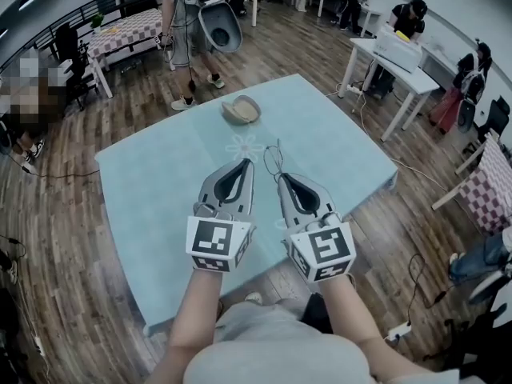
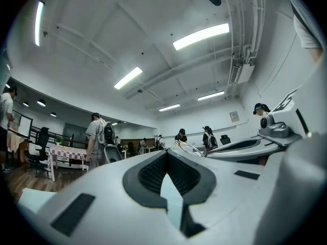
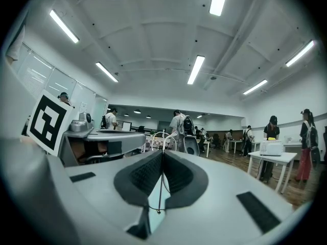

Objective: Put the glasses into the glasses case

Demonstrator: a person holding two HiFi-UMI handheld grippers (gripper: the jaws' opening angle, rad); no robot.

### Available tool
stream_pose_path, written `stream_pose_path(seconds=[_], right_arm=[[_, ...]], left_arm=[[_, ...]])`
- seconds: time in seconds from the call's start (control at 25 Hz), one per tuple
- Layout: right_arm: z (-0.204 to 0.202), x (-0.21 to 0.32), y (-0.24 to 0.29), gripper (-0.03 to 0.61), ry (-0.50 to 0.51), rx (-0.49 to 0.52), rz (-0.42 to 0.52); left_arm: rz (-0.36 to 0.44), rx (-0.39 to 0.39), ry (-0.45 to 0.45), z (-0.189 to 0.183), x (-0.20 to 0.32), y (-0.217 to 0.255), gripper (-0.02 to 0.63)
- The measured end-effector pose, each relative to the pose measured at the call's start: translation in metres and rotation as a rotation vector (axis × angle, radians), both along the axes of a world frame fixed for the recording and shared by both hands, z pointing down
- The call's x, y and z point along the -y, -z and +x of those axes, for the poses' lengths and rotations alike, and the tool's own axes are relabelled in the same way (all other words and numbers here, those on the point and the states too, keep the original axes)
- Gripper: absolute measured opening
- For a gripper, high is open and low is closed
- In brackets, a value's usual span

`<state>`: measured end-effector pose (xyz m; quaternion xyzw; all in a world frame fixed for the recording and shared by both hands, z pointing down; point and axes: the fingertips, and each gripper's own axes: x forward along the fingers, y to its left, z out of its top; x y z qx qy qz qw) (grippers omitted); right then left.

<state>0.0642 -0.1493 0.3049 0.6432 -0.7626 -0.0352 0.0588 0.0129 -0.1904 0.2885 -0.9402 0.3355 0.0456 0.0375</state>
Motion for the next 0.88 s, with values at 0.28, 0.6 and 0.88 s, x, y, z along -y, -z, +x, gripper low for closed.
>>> stream_pose_path(seconds=[0.28, 0.6, 0.88], right_arm=[[0.009, 0.028, -0.006, 0.011, 0.011, -0.006, -0.016], [0.019, 0.059, -0.008, 0.011, 0.034, -0.023, -0.031], [0.037, 0.097, -0.008, 0.011, 0.082, -0.057, -0.04]], left_arm=[[-0.01, -0.005, 0.019, 0.005, 0.029, -0.004, 0.008], [-0.024, 0.007, 0.033, 0.016, 0.059, -0.009, 0.008], [-0.025, 0.048, 0.053, 0.036, 0.091, -0.017, 0.008]])
